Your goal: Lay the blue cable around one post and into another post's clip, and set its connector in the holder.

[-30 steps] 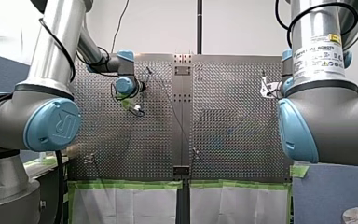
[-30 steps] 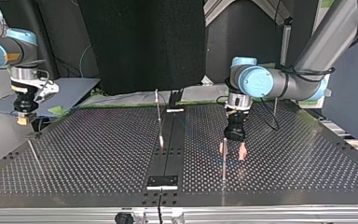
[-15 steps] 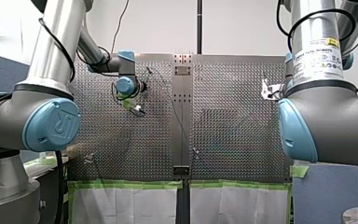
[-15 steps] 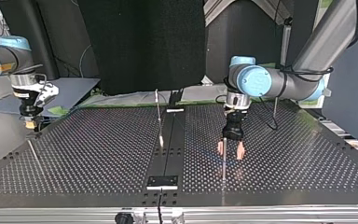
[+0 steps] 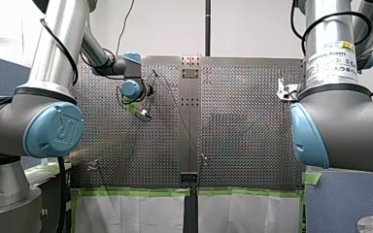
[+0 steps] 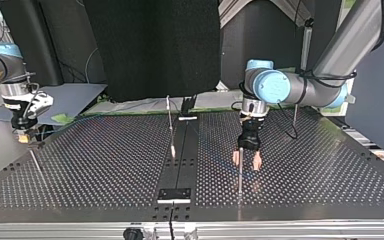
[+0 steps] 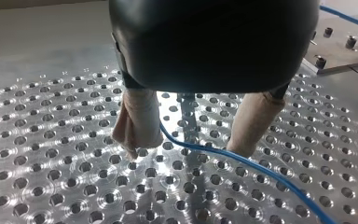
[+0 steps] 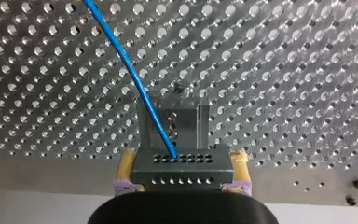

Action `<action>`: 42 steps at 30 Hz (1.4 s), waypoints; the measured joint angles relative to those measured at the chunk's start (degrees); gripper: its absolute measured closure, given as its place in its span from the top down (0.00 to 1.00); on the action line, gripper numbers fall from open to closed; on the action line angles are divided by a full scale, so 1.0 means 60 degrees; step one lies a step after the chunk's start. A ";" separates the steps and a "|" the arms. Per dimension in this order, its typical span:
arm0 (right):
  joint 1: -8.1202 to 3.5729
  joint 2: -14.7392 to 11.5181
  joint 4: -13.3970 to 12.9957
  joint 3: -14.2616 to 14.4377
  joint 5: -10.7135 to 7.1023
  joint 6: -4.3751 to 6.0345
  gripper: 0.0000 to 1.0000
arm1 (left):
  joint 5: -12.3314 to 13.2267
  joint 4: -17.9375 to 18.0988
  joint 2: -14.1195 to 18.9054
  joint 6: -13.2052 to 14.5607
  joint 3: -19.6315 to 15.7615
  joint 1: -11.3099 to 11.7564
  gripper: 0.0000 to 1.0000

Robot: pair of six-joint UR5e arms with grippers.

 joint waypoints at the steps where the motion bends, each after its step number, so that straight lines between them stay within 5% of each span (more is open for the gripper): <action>1: -0.0019 0.0031 0.0005 -0.0016 -0.0006 -0.0006 0.00 | 0.0001 0.0000 0.0000 0.0006 0.0000 -0.0002 1.00; 10: -0.0046 0.0336 0.0059 -0.0183 -0.0085 -0.0150 0.00 | -0.0006 0.0000 0.0000 0.0020 0.0000 -0.0016 1.00; 21: 0.0003 0.0390 -0.0128 -0.0332 -0.0430 -0.0119 0.00 | -0.0010 0.0000 0.0000 0.0020 0.0000 -0.0012 1.00; 42: 0.0123 0.0639 -0.0208 -0.0563 -0.0511 -0.0108 0.00 | -0.0010 0.0000 0.0000 0.0020 -0.0002 -0.0019 1.00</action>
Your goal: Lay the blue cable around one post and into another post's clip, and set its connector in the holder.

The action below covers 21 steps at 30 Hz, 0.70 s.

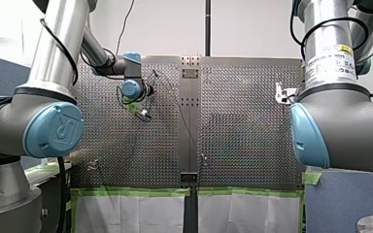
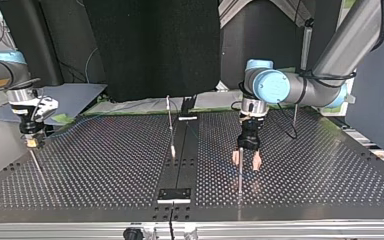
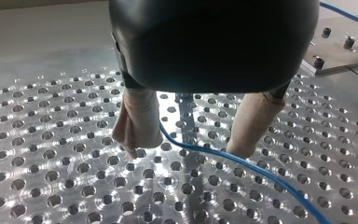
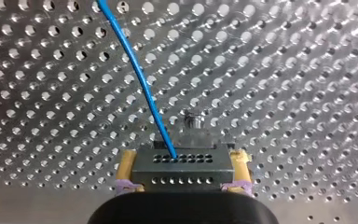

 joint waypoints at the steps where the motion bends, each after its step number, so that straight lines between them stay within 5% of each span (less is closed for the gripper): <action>1: 0.0005 0.0014 0.0011 -0.0022 0.0000 -0.0007 0.00 | 0.0000 0.0000 0.0000 0.0000 -0.0001 0.0000 1.00; 21: -0.0042 0.0080 0.0014 -0.0155 -0.0202 -0.0109 0.00 | 0.0000 0.0000 0.0000 0.0000 -0.0001 0.0007 1.00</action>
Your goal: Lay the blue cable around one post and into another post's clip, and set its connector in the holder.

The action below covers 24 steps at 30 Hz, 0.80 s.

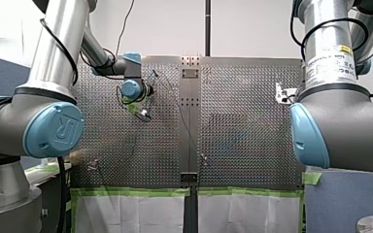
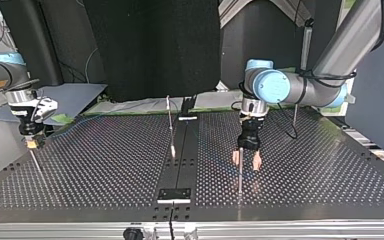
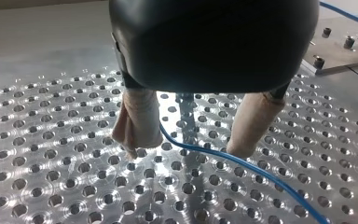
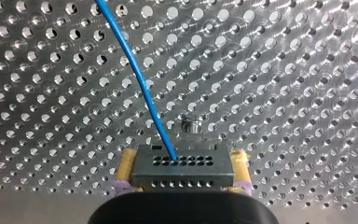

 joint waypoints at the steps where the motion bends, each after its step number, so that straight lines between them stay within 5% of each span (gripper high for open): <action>1: -0.0004 0.0002 -0.0007 0.0001 -0.0009 0.0000 0.00 | 0.0000 0.0000 0.0000 0.0000 0.0000 0.0000 1.00; 24: -0.0044 0.0038 -0.0276 0.0003 -0.0236 0.0005 0.00 | 0.0000 -0.0015 0.0000 0.0057 -0.0003 -0.0007 1.00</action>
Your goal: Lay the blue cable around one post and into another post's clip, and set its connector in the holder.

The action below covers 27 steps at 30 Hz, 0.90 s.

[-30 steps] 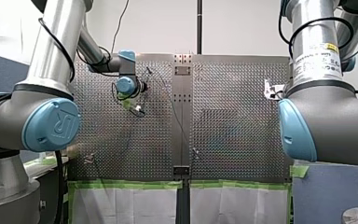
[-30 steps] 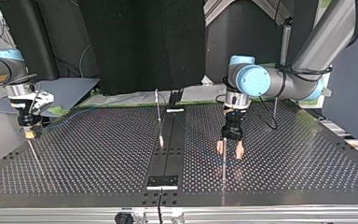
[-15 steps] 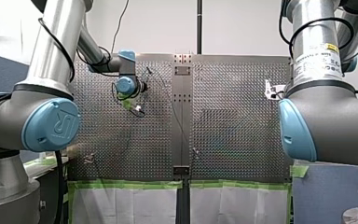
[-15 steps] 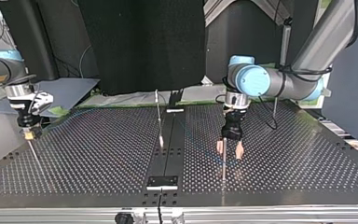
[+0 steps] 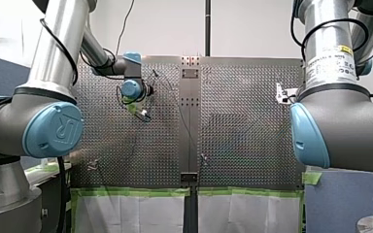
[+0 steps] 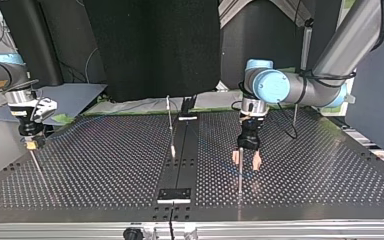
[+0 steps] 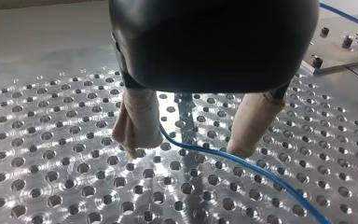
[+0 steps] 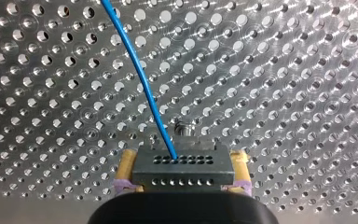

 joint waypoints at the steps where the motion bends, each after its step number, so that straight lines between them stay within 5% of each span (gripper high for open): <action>1: 0.0000 0.0000 0.0001 0.0000 0.0000 0.0001 0.00 | 0.0000 0.0000 0.0000 0.0002 -0.0001 0.0000 1.00; 20: -0.0004 0.0036 0.0096 0.0019 0.0003 0.0037 0.00 | 0.0000 0.0000 0.0000 0.0017 0.0001 0.0000 1.00; 21: -0.0002 0.0033 0.0093 0.0020 0.0000 0.0035 0.32 | 0.0000 0.0000 0.0000 0.0017 -0.0001 0.0000 1.00; 27: -0.0002 0.0028 0.0076 0.0003 0.0013 0.0015 0.48 | 0.0000 0.0000 0.0000 0.0023 0.0002 0.0000 1.00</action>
